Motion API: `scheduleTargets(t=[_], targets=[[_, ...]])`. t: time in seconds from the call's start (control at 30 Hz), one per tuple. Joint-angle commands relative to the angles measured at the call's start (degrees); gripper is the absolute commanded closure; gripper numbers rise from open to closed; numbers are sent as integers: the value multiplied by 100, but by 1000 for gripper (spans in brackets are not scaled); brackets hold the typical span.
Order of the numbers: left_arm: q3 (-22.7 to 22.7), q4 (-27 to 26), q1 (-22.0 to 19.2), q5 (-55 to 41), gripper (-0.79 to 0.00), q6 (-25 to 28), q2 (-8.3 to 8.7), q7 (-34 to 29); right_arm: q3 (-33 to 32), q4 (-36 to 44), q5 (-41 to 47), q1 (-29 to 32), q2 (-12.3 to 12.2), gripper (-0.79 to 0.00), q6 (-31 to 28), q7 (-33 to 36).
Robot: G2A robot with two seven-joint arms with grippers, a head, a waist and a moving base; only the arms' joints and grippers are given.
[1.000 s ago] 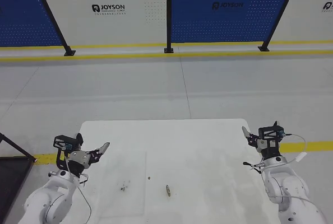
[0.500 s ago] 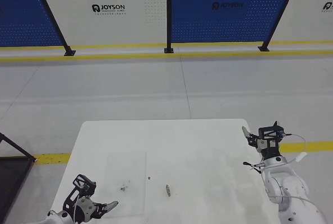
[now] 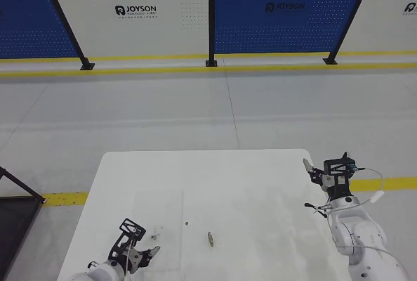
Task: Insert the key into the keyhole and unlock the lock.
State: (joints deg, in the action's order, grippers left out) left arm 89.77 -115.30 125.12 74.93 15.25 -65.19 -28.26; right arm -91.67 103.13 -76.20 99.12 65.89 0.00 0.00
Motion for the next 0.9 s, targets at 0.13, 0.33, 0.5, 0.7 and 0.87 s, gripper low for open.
scheduleTargets(t=[0.13,0.33,0.5,0.7,0.87], targets=[[-424,217,-266,538,-542,-307,-23,101,0,0,0,0,0,-785,0,0],[-722,445,-523,959,-505,-616,-45,117,0,0,0,0,0,-785,0,0],[-861,562,-664,1145,-357,-744,-57,116,0,0,0,0,0,-785,0,0],[-975,655,-758,1353,-339,-865,-64,91,0,0,0,0,0,-785,0,0],[-1081,759,-813,1473,-268,-961,-74,123,0,0,0,0,0,-785,0,0]])
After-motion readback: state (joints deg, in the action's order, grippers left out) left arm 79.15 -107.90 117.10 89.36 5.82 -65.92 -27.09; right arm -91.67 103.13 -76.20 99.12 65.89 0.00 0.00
